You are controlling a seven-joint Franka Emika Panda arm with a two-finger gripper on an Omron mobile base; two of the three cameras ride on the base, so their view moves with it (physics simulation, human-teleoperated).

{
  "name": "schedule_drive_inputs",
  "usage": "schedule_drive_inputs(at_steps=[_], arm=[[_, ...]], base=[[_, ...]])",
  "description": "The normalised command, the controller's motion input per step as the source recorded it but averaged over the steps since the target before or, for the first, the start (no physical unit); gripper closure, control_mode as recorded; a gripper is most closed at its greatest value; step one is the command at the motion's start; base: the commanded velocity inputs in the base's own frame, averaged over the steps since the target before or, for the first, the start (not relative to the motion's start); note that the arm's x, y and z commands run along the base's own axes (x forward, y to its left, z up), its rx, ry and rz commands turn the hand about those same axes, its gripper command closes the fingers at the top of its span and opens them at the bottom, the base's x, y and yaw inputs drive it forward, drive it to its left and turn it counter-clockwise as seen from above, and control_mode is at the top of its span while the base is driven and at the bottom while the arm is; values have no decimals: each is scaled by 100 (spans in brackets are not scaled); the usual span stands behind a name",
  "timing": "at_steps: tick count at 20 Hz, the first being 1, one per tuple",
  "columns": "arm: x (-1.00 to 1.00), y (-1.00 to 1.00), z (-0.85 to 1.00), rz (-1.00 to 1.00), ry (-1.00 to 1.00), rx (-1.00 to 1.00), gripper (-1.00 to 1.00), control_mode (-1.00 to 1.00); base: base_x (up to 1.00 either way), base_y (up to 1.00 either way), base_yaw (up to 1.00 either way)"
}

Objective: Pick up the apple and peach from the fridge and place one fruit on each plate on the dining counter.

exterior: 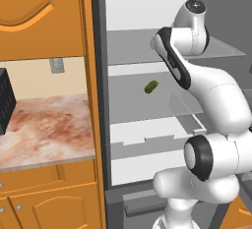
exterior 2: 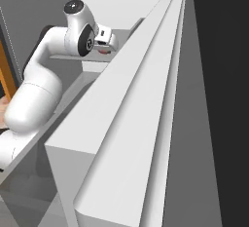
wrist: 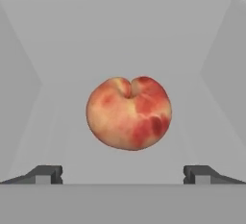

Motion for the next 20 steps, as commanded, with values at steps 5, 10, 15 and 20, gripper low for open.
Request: schedule_drive_inputs(at_steps=[5, 10, 15, 20], arm=[[28, -2, -6, 0, 0, 0, -100, -100], [31, -5, -4, 0, 0, 0, -100, -100], [26, -4, -4, 0, 0, 0, -100, -100], [3, 0, -10, 0, 0, 0, -100, -100]], base=[[0, 0, 0], [0, 0, 0], [0, 0, 0], [0, 0, 0]])
